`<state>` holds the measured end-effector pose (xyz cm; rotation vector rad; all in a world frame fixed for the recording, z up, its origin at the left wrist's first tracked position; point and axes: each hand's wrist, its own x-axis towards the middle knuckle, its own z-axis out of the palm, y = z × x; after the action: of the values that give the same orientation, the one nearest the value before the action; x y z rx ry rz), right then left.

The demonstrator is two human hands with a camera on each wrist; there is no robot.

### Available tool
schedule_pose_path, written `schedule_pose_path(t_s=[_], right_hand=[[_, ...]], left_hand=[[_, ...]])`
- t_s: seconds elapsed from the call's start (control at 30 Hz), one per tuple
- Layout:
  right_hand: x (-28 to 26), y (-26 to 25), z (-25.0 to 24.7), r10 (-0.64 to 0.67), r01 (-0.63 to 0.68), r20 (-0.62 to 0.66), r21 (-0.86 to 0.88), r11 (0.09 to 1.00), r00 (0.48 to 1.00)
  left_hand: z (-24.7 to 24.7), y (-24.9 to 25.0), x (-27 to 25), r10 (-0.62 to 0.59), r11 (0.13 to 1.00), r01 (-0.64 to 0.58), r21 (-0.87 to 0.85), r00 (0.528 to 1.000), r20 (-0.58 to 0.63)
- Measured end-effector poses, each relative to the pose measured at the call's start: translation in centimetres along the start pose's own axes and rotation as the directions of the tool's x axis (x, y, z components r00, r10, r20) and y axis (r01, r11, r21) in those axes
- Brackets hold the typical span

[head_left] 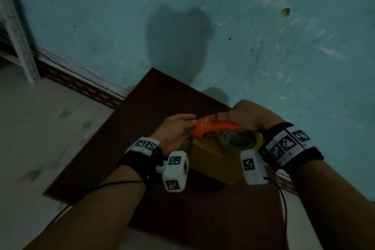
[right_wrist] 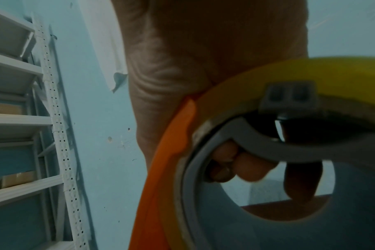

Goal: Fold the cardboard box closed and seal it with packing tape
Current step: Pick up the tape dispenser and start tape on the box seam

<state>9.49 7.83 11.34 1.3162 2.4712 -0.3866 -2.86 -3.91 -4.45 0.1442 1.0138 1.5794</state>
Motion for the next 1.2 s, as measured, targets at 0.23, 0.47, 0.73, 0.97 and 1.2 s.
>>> schedule_pose_path(t_s=[0.23,0.47,0.73,0.97,1.2], right_hand=[[-0.3,0.1,0.4,-0.009,0.009,-0.016,-0.001,1.0,1.0],[-0.8,1.0,0.1,0.0,0.002,-0.04,0.043,0.999,0.999],[-1.2,2.0,0.0,-0.005,0.009,-0.045,0.098,0.995,0.999],[-1.0,3.0,0.0,0.002,0.01,-0.077,0.16,0.987,0.997],[-0.9,3.3,0.2,0.019,0.002,-0.11,0.19,0.982,0.994]], left_hand=[[-0.3,-1.0,-0.1,0.016,0.994,-0.008,0.112,0.997,-0.074],[-0.1,-2.5,-0.4,0.087,0.638,0.035,0.769,0.989,-0.117],[0.4,-0.8,-1.9,0.173,0.769,-0.255,0.586,0.966,0.193],[1.6,-2.6,-2.9,-0.014,0.677,-0.271,0.685,0.925,0.38],[1.4,-4.7,-0.9,0.058,0.636,-0.337,0.694,0.918,0.393]])
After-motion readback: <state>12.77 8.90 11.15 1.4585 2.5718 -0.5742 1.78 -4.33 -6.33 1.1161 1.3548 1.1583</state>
